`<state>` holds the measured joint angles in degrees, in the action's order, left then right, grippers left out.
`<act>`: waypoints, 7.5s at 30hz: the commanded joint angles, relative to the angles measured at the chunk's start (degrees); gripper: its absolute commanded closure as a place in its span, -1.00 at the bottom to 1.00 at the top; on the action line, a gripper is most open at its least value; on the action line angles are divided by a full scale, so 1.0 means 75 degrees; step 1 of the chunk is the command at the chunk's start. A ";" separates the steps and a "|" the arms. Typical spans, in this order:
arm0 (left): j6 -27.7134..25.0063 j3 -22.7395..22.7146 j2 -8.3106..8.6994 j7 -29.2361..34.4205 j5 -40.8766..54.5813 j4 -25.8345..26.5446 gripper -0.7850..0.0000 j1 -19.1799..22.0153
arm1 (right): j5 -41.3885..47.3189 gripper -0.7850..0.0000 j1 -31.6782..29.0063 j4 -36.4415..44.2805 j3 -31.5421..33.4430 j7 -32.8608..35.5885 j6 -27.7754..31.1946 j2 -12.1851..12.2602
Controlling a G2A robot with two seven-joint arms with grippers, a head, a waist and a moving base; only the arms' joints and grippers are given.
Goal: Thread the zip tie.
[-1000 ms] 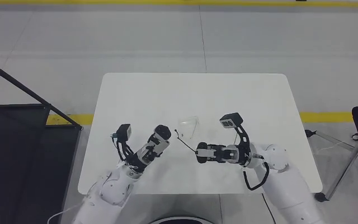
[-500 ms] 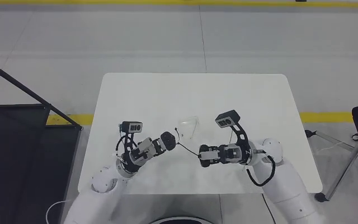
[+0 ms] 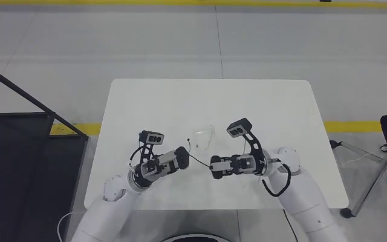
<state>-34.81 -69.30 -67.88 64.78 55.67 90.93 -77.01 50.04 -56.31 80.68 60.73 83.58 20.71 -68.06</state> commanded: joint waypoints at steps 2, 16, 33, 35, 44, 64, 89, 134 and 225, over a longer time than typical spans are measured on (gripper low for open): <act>-0.0017 0.0035 -0.0026 0.0044 0.0105 -0.0025 0.09 0.0023 | -0.0025 1.00 0.0023 -0.0068 -0.0015 0.0005 -0.0005 -0.0024; -0.0048 0.0053 -0.0095 0.0096 -0.0093 -0.0077 0.25 0.0071 | -0.0088 1.00 0.0033 -0.0207 0.0000 0.0007 -0.0007 -0.0108; -0.0052 0.0007 -0.0160 0.0162 -0.0118 -0.0120 1.00 0.0098 | -0.0157 1.00 0.0052 -0.0279 0.0033 0.0067 -0.0067 -0.0181; -0.0051 -0.0004 -0.0165 0.0182 -0.0132 -0.0126 1.00 0.0097 | -0.0170 1.00 0.0055 -0.0279 0.0044 0.0078 -0.0078 -0.0186; -0.0138 -0.0064 -0.0183 0.0220 -0.0347 -0.0208 1.00 0.0088 | 0.0084 1.00 -0.0015 -0.0019 0.0340 0.0137 -0.0137 -0.0179; -0.0245 -0.0093 -0.0183 -0.0357 -0.1737 -0.0273 1.00 0.0027 | 0.0999 1.00 -0.0128 0.0371 0.0985 0.0589 -0.0589 -0.0278; -0.0326 -0.0016 -0.0179 -0.0385 -0.1904 -0.0585 1.00 0.0106 | 0.1395 1.00 -0.0063 0.0260 0.1064 0.0589 -0.0589 -0.0389; -0.1428 -0.1815 -0.0097 -0.4128 -0.4668 0.0715 -1.00 -0.1505 | -0.6846 1.00 -0.1880 0.3625 0.1948 -0.2586 0.1201 0.0091; -0.0872 -0.1869 -0.0103 -0.4405 -0.3849 0.0691 -1.00 -0.1432 | -1.8130 -1.00 -0.3701 0.6807 0.1188 -0.6538 -0.3362 -0.0823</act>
<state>-41.35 -83.32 -68.65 31.74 26.80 96.11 -87.75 -86.75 -82.98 131.05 68.14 36.34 -4.71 -74.33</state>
